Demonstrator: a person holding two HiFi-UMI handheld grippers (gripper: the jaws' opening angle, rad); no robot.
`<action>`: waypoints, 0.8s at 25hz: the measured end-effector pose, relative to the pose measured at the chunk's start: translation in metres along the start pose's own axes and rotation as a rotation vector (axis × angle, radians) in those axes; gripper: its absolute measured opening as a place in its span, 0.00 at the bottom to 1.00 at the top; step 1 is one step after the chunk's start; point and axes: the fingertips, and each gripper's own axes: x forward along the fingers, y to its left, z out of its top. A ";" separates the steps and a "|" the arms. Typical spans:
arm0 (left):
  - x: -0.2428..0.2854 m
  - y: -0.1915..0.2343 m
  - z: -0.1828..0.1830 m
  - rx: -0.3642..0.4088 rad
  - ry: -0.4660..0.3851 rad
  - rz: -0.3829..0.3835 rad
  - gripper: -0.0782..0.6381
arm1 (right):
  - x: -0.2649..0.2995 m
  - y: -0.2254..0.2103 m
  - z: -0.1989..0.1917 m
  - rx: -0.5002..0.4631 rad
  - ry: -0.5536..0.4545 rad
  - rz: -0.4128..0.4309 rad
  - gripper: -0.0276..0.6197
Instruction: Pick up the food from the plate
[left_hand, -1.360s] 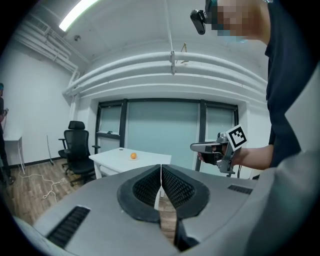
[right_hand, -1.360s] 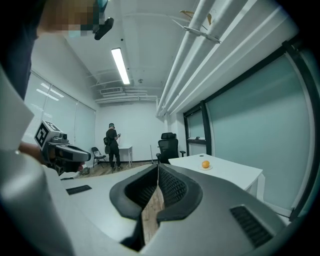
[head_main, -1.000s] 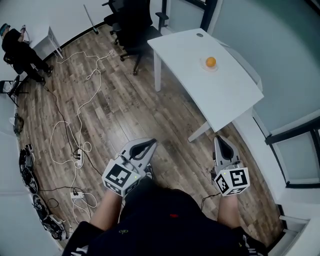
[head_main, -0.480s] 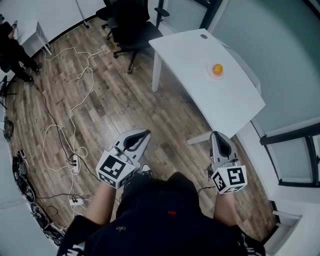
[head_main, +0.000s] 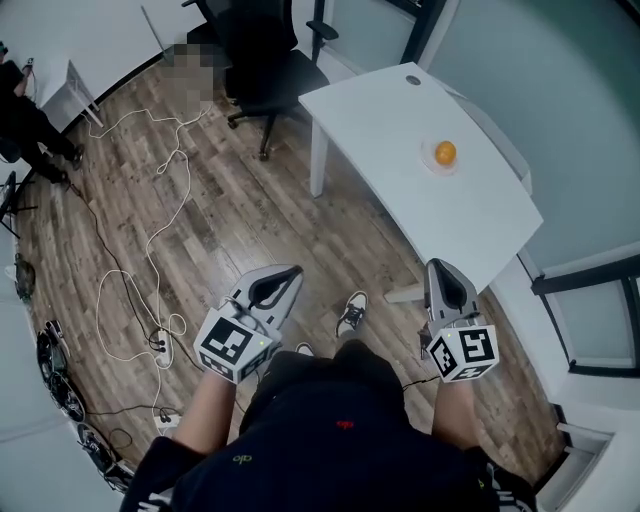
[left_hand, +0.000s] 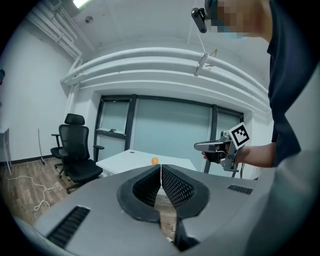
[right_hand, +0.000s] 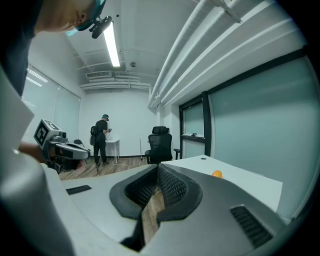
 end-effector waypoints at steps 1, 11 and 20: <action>0.009 0.008 0.002 0.000 0.003 0.005 0.14 | 0.012 -0.006 0.001 0.001 -0.004 0.004 0.08; 0.132 0.065 0.045 0.022 0.015 0.025 0.14 | 0.116 -0.109 0.034 -0.004 -0.039 0.026 0.08; 0.299 0.082 0.073 0.032 0.045 -0.013 0.14 | 0.171 -0.267 0.019 0.053 -0.012 -0.076 0.08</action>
